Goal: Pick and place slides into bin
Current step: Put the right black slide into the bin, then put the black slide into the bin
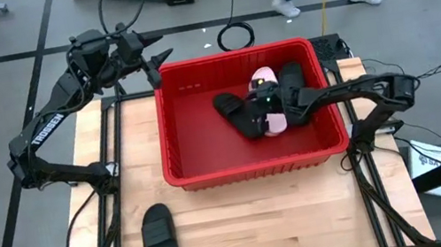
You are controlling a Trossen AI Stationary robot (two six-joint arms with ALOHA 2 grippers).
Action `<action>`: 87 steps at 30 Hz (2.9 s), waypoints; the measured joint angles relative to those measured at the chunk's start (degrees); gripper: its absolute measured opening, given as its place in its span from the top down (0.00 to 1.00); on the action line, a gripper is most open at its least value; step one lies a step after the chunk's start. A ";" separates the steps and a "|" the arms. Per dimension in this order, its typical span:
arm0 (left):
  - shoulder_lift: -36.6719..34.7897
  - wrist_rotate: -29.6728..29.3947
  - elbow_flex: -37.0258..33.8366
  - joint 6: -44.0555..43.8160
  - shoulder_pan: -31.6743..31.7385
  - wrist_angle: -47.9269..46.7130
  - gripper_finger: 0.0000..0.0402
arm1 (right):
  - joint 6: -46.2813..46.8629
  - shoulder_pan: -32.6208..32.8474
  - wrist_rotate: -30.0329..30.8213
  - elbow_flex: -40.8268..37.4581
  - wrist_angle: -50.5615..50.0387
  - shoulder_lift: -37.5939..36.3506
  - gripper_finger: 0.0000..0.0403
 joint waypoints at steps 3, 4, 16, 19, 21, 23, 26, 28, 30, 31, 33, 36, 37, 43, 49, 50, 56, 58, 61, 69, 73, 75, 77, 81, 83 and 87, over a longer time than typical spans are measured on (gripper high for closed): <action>0.00 0.00 0.00 -0.53 0.00 0.05 0.44 | -1.72 1.25 3.06 -0.02 2.24 1.88 0.58; 0.00 0.00 0.00 -0.63 0.00 0.05 0.44 | -2.31 1.48 4.15 -0.02 2.83 2.27 0.58; 0.00 -0.04 0.00 -1.92 -0.20 0.05 0.44 | -8.10 2.04 8.23 -0.04 11.30 9.68 0.58; 0.00 -0.03 0.00 -2.01 -0.22 0.03 0.44 | -9.30 2.11 10.53 0.40 14.19 10.70 0.58; 0.00 -0.02 0.00 -2.14 -0.22 -0.01 0.44 | -9.52 2.08 10.14 1.25 13.72 11.30 0.58; 0.00 -0.04 0.00 -2.14 -0.22 -0.11 0.44 | -9.64 2.08 10.12 2.03 13.49 11.90 0.58; 0.00 -0.02 0.00 -2.14 -0.22 -0.19 0.44 | -10.32 2.08 10.07 3.18 10.78 12.25 0.61; 0.00 -0.02 0.00 -2.14 -0.22 -0.21 0.44 | -10.59 2.08 10.09 3.58 8.64 12.25 0.65; 0.00 -0.02 0.00 -2.14 -0.22 -0.21 0.44 | -10.34 2.08 10.11 3.63 7.40 12.24 0.72; 0.00 -0.02 0.00 -2.15 -0.22 -0.21 0.44 | -10.06 2.09 10.17 3.63 6.78 12.23 0.76; 0.00 -0.02 0.00 -2.31 -0.22 -0.21 0.44 | -9.05 2.21 10.30 3.63 6.00 12.23 0.86; 0.00 -0.02 0.00 -2.35 -0.22 -0.21 0.44 | -7.79 2.76 12.25 3.69 5.64 12.12 0.97; 0.00 -0.02 0.00 -2.39 -0.22 -0.21 0.44 | -7.58 3.06 13.43 3.69 5.66 12.15 0.97; 0.00 -0.02 0.00 -2.94 -0.22 -0.19 0.44 | -6.46 5.59 21.22 4.17 4.25 12.25 0.99; 0.00 -0.02 0.00 -3.40 -0.22 -0.16 0.44 | -0.22 8.12 25.90 5.92 -0.16 12.25 0.99; 0.00 -0.02 0.00 -3.40 -0.22 -0.09 0.44 | 0.75 8.43 26.68 6.28 -0.88 12.25 0.99; 0.00 -0.02 0.00 -3.40 -0.22 0.72 0.44 | 7.87 9.66 31.41 9.36 -8.87 12.25 1.00; 0.00 -0.02 0.01 -3.40 -0.22 0.73 0.44 | 10.29 9.81 32.61 10.33 -11.12 12.25 1.00; 0.00 -0.02 0.01 -3.40 -0.22 0.71 0.44 | 13.34 9.86 32.66 11.05 -12.88 12.23 1.00; 0.00 -0.02 0.02 -3.60 -0.22 0.71 0.44 | 14.33 9.54 32.56 11.08 -13.01 12.23 0.99; 0.00 -0.02 0.02 -3.69 -0.22 0.71 0.44 | 12.81 9.51 32.59 11.08 -12.37 12.23 0.93; 0.00 -0.02 0.02 -3.69 -0.22 0.70 0.44 | 12.76 9.51 32.61 11.08 -11.40 12.23 0.89; 0.00 -0.02 0.02 -3.71 -0.22 0.68 0.44 | 12.18 9.51 32.63 11.08 -10.90 12.21 0.85; 0.00 -0.02 0.02 -3.73 -0.22 0.66 0.44 | 12.02 9.49 32.71 11.11 -10.76 12.18 0.76; 0.00 -0.02 0.02 -3.75 -0.22 0.66 0.44 | 12.00 9.50 32.68 11.13 -10.93 12.16 0.72; 0.00 -0.02 0.02 -3.76 -0.22 0.64 0.44 | 11.99 9.51 32.63 11.13 -11.11 12.16 0.63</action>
